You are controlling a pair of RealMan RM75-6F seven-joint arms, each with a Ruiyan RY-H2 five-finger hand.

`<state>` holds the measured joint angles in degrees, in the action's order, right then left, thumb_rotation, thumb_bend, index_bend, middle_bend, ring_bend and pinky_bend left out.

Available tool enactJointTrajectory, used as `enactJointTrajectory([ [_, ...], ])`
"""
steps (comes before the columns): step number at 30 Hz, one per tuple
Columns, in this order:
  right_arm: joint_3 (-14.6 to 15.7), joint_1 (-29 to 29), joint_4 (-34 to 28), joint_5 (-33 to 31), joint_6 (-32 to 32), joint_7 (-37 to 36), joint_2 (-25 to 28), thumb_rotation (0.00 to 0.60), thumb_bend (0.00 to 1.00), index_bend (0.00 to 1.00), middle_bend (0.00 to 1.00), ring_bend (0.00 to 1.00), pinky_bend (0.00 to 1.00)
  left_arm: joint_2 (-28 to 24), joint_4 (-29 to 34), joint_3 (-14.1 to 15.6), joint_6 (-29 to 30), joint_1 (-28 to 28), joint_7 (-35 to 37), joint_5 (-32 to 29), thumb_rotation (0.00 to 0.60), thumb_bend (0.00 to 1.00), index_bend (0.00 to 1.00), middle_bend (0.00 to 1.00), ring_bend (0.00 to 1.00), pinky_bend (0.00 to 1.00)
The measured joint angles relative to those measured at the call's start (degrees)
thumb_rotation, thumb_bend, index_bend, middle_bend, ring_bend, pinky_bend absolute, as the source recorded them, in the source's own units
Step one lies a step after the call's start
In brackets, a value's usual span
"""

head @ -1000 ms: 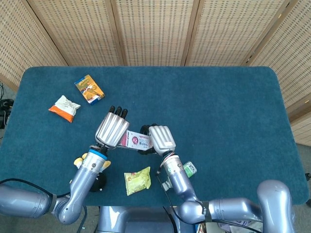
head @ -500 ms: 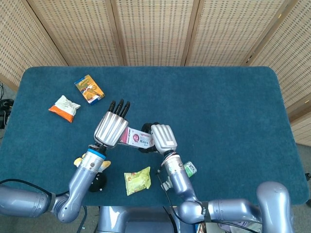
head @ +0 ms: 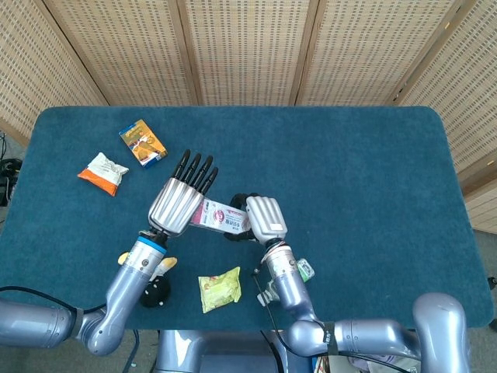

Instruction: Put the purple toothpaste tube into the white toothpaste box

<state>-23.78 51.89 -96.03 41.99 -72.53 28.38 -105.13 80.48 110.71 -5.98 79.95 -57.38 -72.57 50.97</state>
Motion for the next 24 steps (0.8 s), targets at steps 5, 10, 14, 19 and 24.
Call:
enactJointTrajectory([
  [5, -0.44, -0.74, 0.27, 0.21, -0.28, -2.01, -0.36, 0.6, 0.15, 0.53, 0.49, 0.38, 0.49, -0.15, 0.05, 0.05, 0.05, 0.37, 0.66, 1.59, 0.6, 0.11, 0.04, 0.0, 0.0, 0.0],
  [10, -0.01, -2.2, 1.07, 1.76, -0.49, -4.02, -0.11, 0.6, 0.15, 0.55, 0.5, 0.4, 0.49, -0.98, 1.1, 0.08, 0.33, 1.29, 2.24, 2.58, 0.6, 0.11, 0.04, 0.0, 0.0, 0.0],
  [14, 1.23, -3.35, 1.71, 3.46, -0.72, -4.43, 1.1, 0.6, 0.15, 0.59, 0.54, 0.44, 0.51, -2.04, 1.78, 0.69, 0.7, 2.68, 4.68, 4.19, 0.6, 0.11, 0.04, 0.0, 0.0, 0.0],
  [19, 3.02, -5.14, 3.64, 7.45, -1.62, -5.2, 2.95, 0.6, 0.15, 0.63, 0.58, 0.47, 0.53, -3.93, 1.65, 1.69, 1.14, 5.4, 10.32, 6.88, 0.6, 0.11, 0.04, 0.0, 0.0, 0.0],
  [24, 4.16, -6.41, 5.59, 10.64, -2.49, -5.4, 4.78, 0.6, 0.15, 0.64, 0.59, 0.48, 0.53, -5.85, 0.41, 2.32, 1.02, 8.27, 16.33, 8.8, 0.6, 0.11, 0.04, 0.0, 0.0, 0.0],
])
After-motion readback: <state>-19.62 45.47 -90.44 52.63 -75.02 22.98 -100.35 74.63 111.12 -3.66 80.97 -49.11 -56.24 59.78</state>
